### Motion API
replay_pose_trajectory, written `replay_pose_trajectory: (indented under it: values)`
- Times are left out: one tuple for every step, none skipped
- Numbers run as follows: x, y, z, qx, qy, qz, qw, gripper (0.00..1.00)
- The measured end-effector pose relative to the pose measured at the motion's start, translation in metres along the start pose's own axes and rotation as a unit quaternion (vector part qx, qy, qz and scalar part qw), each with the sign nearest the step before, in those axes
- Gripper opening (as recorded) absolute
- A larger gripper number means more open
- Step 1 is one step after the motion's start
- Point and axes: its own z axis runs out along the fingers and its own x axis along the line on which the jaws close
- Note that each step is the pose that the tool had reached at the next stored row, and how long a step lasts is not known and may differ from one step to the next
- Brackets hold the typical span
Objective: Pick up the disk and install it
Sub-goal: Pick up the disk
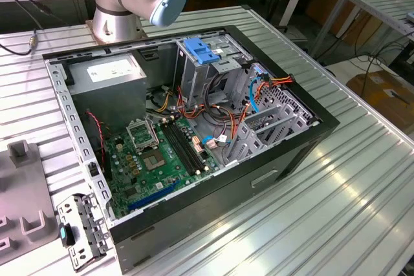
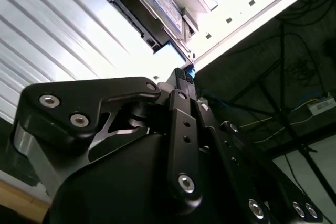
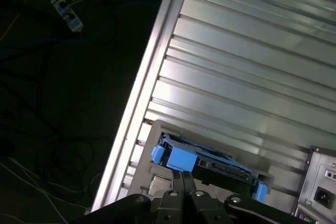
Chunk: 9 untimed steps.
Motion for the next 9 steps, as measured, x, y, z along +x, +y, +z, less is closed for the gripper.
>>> replay_pose_trajectory:
  values:
    - [0.0000,0.0000,0.0000,-0.0001,0.0003,-0.008,0.99997,0.11]
    - [0.0000,0.0000,0.0000,-0.0002,0.0008,-0.017,0.99985,0.11]
    - [0.0000,0.0000,0.0000,-0.0003,0.0012,-0.027,0.99964,0.11]
    - [0.0000,0.0000,0.0000,-0.0004,0.0016,-0.037,0.99932,0.11]
    - [0.0000,0.0000,0.0000,-0.0005,0.0020,-0.047,0.99891,0.11]
    - [0.0000,0.0000,0.0000,-0.0006,0.0024,-0.056,0.99843,0.11]
    - [0.0000,0.0000,0.0000,-0.0007,0.0028,-0.065,0.99788,0.11]
    - [0.0000,0.0000,0.0000,-0.0009,0.0033,-0.075,0.99720,0.11]
    - [0.0000,0.0000,0.0000,-0.0010,0.0036,-0.084,0.99648,0.11]
